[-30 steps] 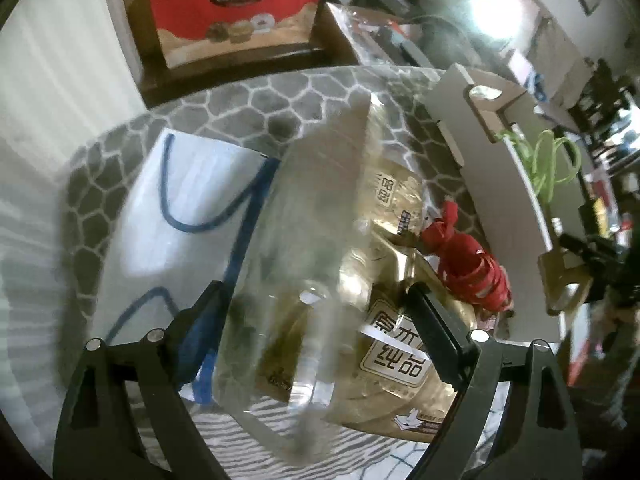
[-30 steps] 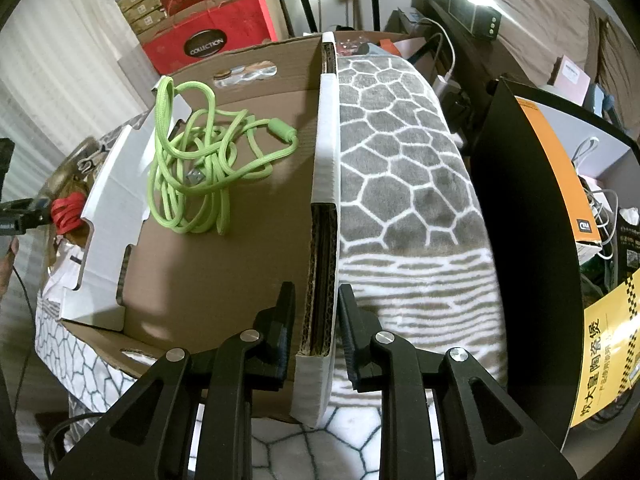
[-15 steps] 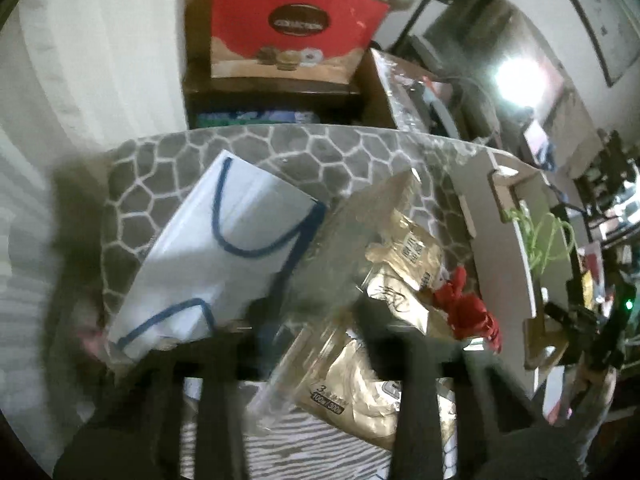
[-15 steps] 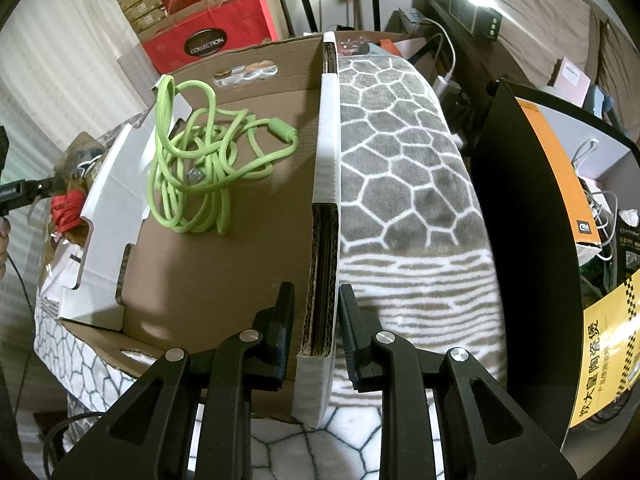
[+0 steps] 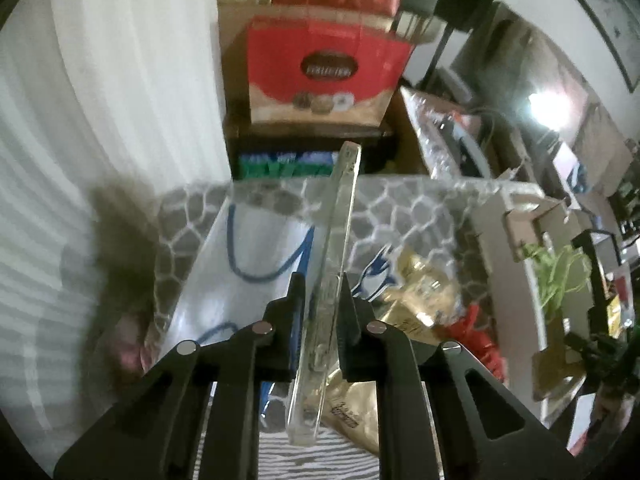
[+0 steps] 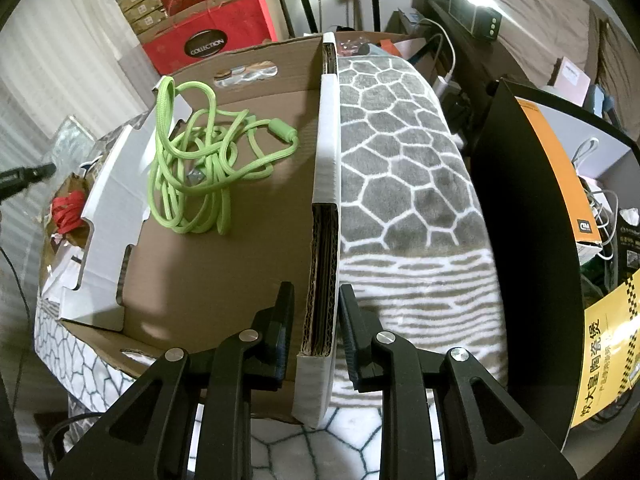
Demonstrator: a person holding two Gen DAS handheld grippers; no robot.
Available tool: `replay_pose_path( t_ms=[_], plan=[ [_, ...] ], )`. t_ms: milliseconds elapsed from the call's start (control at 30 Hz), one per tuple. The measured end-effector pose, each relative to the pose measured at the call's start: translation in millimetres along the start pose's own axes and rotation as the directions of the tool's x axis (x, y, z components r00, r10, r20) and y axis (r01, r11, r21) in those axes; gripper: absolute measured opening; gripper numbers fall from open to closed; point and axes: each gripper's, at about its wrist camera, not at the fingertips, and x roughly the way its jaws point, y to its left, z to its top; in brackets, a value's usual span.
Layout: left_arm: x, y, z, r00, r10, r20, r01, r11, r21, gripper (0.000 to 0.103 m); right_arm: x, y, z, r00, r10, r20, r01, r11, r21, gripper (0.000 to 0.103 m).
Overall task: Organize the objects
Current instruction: 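Grasp the edge of the clear plastic tray with the left tool, then carry the clear tray into the box and lower it onto the cable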
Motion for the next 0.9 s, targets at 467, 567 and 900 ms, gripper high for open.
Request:
replay_pose_path(
  t_ms=[467,567,900],
  plan=[
    [-54,-125,20,0.984,-0.145,0.103,0.123,0.974,0.192,0.008,0,0,0,1.0,0.004,-0.004,-0.004,1.0,0.006,0.023],
    [-48,-155,21,0.971,-0.227,0.069,0.21,0.958,0.198,0.008,0,0,0,1.0,0.004,-0.004,-0.004,1.0,0.005,0.023],
    [5,-221,7,0.916,-0.394,-0.072,0.401,0.907,0.132,0.008,0,0,0,1.0,0.003,-0.007,-0.003,1.0,0.004,0.023]
  ],
)
